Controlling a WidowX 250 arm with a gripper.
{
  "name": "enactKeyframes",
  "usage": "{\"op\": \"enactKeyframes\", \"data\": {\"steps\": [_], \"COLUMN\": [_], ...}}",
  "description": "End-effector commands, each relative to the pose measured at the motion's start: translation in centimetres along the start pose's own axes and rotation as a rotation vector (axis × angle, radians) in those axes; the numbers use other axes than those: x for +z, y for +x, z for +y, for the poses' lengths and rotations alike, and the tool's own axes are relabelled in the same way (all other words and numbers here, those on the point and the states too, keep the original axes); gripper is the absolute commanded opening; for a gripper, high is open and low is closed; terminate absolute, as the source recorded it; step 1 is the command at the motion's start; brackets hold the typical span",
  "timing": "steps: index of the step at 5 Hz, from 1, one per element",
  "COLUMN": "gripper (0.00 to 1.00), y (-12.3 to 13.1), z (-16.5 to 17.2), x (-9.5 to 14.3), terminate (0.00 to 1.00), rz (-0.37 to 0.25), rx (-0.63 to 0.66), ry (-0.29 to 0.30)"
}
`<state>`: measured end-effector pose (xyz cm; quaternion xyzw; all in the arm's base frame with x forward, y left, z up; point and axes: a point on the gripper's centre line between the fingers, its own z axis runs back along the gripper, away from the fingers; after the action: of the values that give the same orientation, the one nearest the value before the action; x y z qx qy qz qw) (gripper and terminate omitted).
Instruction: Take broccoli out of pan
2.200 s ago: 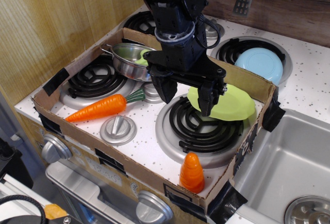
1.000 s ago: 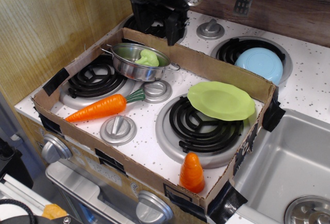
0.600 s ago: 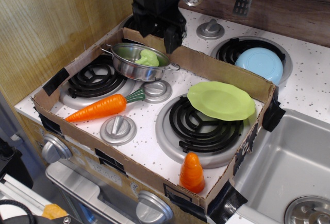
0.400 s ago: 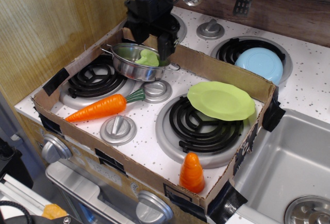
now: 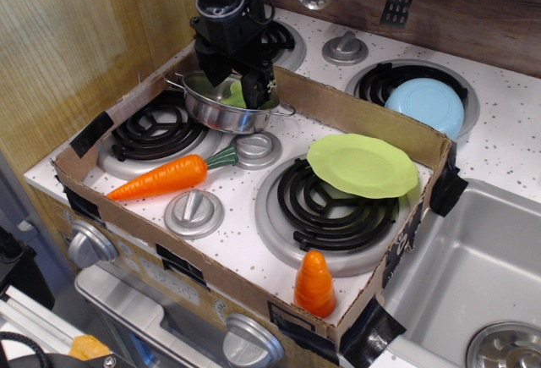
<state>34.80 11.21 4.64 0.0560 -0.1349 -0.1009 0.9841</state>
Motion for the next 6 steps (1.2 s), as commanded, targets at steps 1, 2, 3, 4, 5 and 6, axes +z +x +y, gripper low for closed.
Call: {"op": "enactKeyframes", "data": {"steps": [1,2,3,4,5,6], "gripper": [1.0,1.0,1.0,0.0,0.0,0.0], "y": [0.8,0.8,0.8,0.9,1.2,1.9], "z": [0.7,0.8,0.8,1.0,1.0,1.4], "x": [-1.1,-2.2,-2.6,-2.0,-0.6,1.2], "terminate": [0.0,0.0,0.0,0.0,0.0,0.0], "rz": [-0.116,-0.143,-0.155,-0.142,-0.142,-0.121], "rx": [-0.049,-0.044,-0.049,-0.063,-0.085,-0.114], "ry": [0.035,0.02,0.016,0.006,0.035,0.061]}}
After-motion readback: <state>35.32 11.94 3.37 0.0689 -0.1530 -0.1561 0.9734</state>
